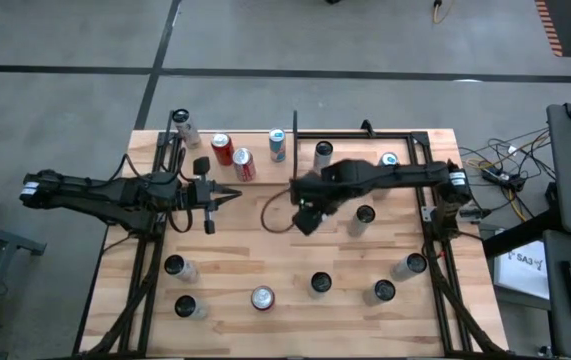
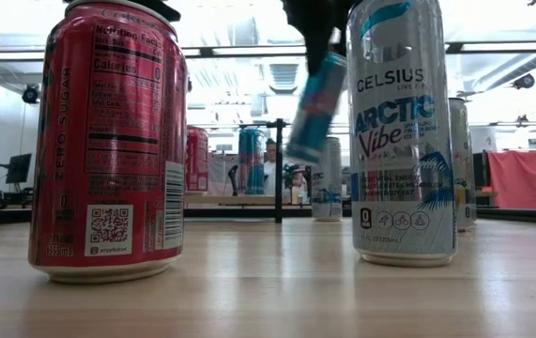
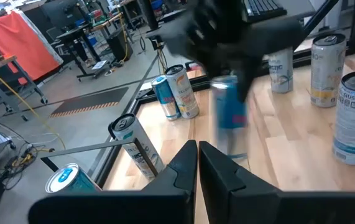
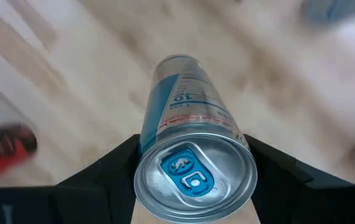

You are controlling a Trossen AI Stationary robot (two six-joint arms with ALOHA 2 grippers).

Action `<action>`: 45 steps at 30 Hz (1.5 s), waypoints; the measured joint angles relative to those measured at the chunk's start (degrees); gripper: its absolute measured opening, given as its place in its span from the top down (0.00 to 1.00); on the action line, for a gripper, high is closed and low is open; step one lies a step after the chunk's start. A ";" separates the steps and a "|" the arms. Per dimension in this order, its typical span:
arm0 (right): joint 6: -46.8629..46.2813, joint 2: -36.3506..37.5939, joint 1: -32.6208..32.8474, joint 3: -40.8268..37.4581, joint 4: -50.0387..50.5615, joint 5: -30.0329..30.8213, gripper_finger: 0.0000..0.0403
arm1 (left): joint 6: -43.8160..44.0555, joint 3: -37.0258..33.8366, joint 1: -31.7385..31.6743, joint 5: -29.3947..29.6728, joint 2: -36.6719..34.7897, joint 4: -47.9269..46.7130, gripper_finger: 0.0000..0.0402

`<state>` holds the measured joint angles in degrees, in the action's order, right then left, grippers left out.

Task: Place canned beverage on shelf
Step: Put the bottom blue and silver soda can on the shelf aligned with the other blue and silver soda can

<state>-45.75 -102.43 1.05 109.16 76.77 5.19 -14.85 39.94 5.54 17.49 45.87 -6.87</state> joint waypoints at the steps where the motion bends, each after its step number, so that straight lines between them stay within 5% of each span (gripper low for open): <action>1: 1.76 0.00 -0.41 1.17 -0.55 1.52 0.44 | 0.28 0.00 0.00 -0.04 0.00 0.00 1.00; 9: 15.01 -0.13 -2.74 3.77 -11.42 6.59 0.44 | 6.17 -0.02 0.00 -4.55 4.79 5.65 0.98; 16: 21.02 -1.40 -2.89 3.09 -16.52 10.40 0.44 | 5.94 0.39 0.04 -4.22 15.08 11.85 0.82; 19: 21.90 -1.62 -2.85 3.09 -17.24 10.98 0.44 | 5.71 1.89 0.05 -0.18 18.97 11.96 0.70; 25: 22.62 -1.62 -2.85 3.09 -17.51 11.36 0.44 | 4.99 4.34 0.02 18.65 25.48 11.67 0.44; 30: 23.12 -1.62 -2.85 3.09 -17.90 11.36 0.44 | 4.42 5.36 0.04 20.66 29.76 11.80 0.30; 45: 23.25 -1.64 -2.80 3.05 -20.22 8.92 0.44 | 4.84 10.38 -0.17 27.19 40.38 11.75 0.26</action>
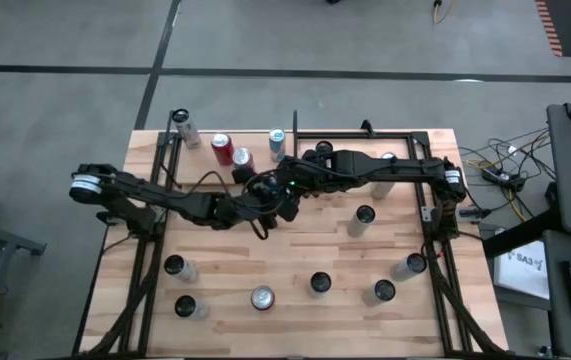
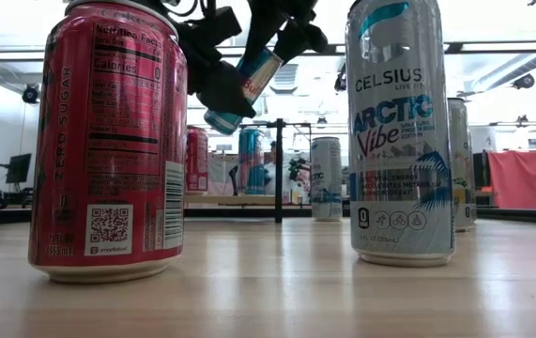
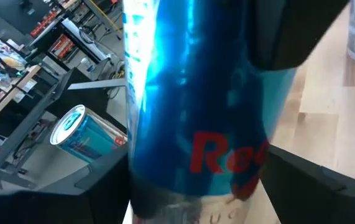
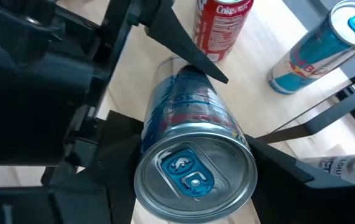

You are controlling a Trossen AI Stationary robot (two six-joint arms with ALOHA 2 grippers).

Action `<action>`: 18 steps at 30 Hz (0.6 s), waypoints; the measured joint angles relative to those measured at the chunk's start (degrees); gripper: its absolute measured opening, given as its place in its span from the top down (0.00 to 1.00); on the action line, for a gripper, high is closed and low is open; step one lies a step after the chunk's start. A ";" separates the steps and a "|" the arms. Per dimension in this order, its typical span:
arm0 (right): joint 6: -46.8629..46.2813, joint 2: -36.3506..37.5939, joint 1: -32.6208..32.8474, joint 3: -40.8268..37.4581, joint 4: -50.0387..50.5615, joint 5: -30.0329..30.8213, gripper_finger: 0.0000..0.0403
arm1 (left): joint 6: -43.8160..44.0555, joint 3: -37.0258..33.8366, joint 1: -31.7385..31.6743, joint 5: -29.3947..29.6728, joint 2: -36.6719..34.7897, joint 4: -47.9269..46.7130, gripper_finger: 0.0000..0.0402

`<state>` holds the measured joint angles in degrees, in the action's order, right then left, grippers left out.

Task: Place canned beverage on shelf
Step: Put the bottom blue and silver soda can on the shelf aligned with the other blue and silver soda can

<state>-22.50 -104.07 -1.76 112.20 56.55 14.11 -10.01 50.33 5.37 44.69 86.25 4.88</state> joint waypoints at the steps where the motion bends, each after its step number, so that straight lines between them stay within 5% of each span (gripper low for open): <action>1: 0.00 0.00 0.00 0.00 0.02 -0.04 0.44 | -0.01 0.21 0.00 0.16 0.21 -0.12 0.28; 7: 0.04 0.00 0.04 0.00 -0.01 -0.11 0.42 | 0.04 0.57 0.04 0.24 0.21 -0.34 0.47; 18: 4.36 0.46 0.54 3.05 -0.62 0.58 0.18 | 2.84 0.24 0.72 -0.74 -3.02 -2.55 0.48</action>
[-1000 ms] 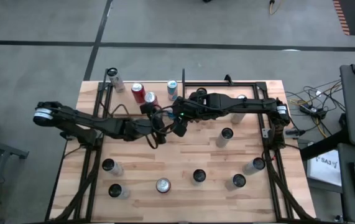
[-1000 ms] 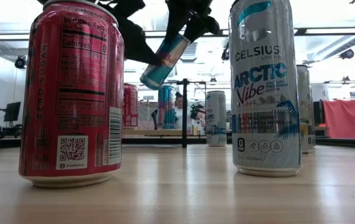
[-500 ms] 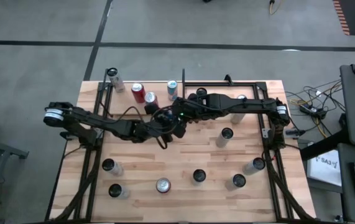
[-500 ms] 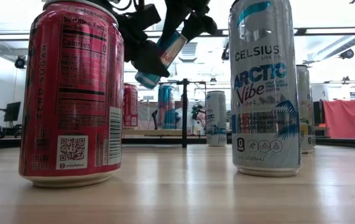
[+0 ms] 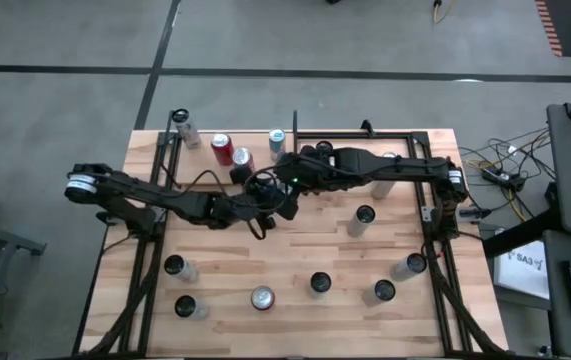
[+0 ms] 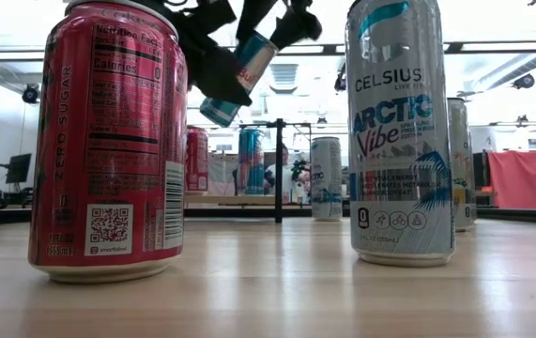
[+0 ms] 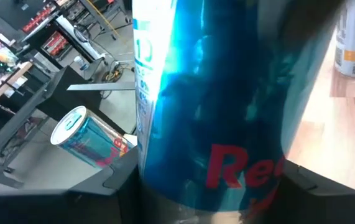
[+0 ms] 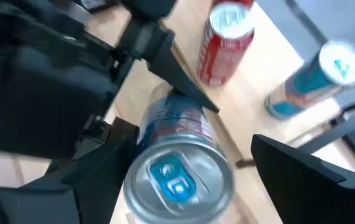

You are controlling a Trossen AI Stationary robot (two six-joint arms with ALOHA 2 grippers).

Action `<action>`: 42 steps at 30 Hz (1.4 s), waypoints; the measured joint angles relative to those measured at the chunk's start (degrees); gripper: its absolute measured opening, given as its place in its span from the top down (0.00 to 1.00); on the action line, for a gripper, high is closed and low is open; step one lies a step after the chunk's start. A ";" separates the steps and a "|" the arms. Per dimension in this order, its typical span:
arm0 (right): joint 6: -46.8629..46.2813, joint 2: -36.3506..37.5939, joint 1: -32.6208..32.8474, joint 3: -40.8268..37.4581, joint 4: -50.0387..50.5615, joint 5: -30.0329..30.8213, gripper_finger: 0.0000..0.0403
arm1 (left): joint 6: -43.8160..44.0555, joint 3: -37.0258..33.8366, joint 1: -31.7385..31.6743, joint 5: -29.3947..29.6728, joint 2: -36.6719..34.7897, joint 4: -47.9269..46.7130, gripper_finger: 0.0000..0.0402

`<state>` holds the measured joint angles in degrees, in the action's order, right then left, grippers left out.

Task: Place canned beverage on shelf
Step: Put the bottom blue and silver soda can on the shelf aligned with the other blue and silver soda can

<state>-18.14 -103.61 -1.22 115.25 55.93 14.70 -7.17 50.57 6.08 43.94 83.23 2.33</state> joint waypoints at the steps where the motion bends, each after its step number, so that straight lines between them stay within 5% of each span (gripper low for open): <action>1: 1.37 0.24 0.19 0.78 -0.01 0.06 0.18 | 0.67 -0.62 0.29 0.10 -0.81 -0.25 0.48; 13: 20.52 8.19 5.71 -3.07 -13.11 -0.09 0.19 | 0.35 -8.92 9.68 -5.86 -18.84 4.84 0.48; 20: 27.55 11.72 8.46 -20.18 -37.70 -0.11 0.19 | -1.27 -13.31 12.00 -12.11 -25.71 13.11 0.48; 29: 29.04 10.12 8.84 -34.95 -72.82 0.11 0.19 | -0.42 -16.28 11.91 -11.88 -26.54 16.59 0.48; 42: 30.81 7.12 8.69 -32.23 -76.94 -4.63 0.19 | -1.12 -15.56 11.65 -11.39 -25.19 16.70 0.48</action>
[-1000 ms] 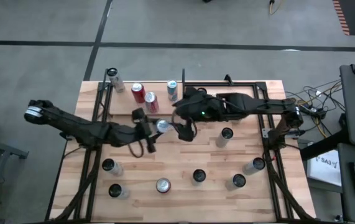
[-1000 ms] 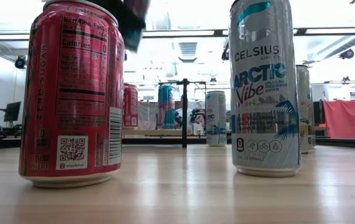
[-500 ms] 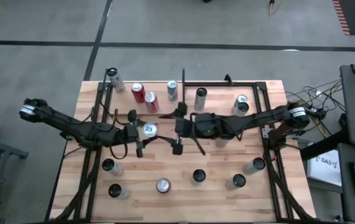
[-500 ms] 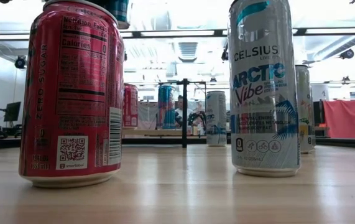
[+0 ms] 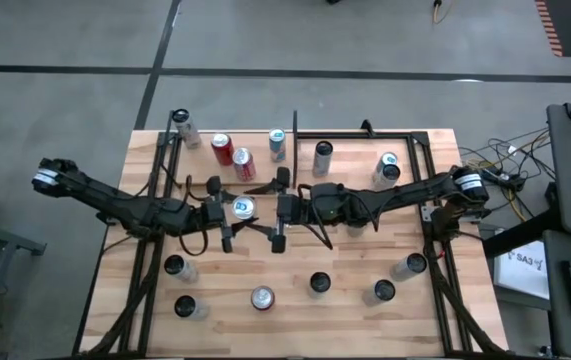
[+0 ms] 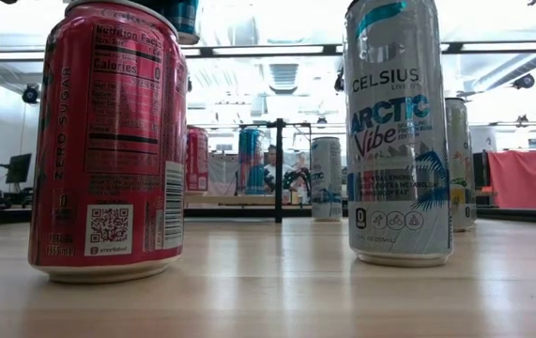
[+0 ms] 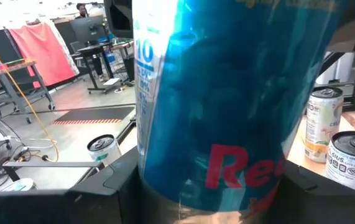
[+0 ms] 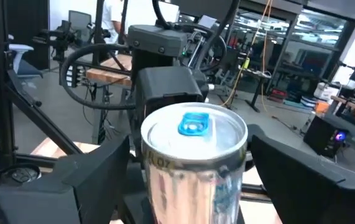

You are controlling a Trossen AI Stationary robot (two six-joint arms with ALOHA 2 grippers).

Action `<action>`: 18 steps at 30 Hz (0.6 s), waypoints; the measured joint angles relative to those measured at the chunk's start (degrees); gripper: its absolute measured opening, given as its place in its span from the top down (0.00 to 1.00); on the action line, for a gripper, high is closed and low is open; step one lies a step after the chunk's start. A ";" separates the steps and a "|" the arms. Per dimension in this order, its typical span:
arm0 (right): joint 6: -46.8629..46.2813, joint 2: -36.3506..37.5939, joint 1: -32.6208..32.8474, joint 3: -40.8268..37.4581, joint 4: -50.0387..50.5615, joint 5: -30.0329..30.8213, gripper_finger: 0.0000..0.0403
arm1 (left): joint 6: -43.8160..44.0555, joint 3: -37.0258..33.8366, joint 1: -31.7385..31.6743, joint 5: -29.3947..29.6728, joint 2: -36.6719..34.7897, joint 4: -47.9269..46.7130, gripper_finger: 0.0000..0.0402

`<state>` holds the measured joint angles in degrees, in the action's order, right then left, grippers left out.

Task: Place canned beverage on shelf
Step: Put the bottom blue and silver soda can on the shelf aligned with the other blue and silver soda can

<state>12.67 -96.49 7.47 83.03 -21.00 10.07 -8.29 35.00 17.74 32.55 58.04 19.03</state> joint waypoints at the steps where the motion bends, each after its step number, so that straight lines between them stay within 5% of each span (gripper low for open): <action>1: 0.04 -0.02 -0.01 0.24 0.03 -0.04 0.19 | 0.00 0.00 0.00 0.00 0.00 -0.02 0.48; 18: 0.43 -0.17 -0.02 0.96 2.29 0.00 0.19 | -0.44 0.00 -1.10 0.07 0.75 3.23 0.48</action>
<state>13.10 -96.66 7.45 83.99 -18.71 10.07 -8.73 35.00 16.64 32.62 58.79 22.25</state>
